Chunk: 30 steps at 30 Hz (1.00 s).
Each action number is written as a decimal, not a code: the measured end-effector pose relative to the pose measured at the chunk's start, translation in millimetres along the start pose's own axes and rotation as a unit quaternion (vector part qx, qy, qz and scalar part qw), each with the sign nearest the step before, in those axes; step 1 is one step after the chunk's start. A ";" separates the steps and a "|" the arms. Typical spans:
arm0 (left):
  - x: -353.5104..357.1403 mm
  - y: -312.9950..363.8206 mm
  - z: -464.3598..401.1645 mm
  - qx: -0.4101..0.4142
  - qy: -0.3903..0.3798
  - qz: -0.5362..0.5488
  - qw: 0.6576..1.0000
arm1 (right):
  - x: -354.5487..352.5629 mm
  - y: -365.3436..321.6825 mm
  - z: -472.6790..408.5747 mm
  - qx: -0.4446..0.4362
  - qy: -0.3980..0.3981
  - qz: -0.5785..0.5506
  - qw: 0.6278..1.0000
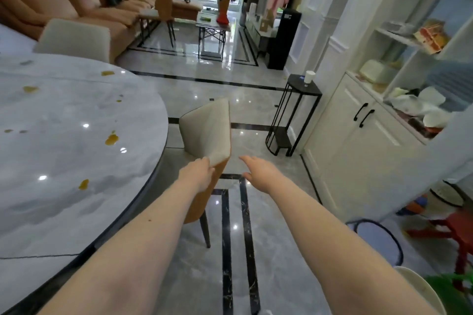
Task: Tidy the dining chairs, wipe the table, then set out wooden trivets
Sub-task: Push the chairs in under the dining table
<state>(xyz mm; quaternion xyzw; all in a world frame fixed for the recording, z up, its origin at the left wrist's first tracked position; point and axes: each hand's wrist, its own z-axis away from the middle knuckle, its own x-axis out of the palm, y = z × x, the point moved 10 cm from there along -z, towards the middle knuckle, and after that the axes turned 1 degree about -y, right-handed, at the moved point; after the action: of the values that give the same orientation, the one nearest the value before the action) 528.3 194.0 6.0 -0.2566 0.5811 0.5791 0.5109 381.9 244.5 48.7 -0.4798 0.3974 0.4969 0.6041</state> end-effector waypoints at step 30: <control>71.5 -2.4 -203.0 -0.427 -0.104 0.225 0.869 | -11.1 13.2 -360.5 -0.479 -0.096 0.251 0.836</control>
<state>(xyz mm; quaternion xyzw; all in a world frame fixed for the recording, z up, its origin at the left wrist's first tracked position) 445.5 24.6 -97.8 -0.2505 0.2626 0.8935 0.2643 365.6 -108.6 -23.8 -0.5431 0.1567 0.8032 0.1881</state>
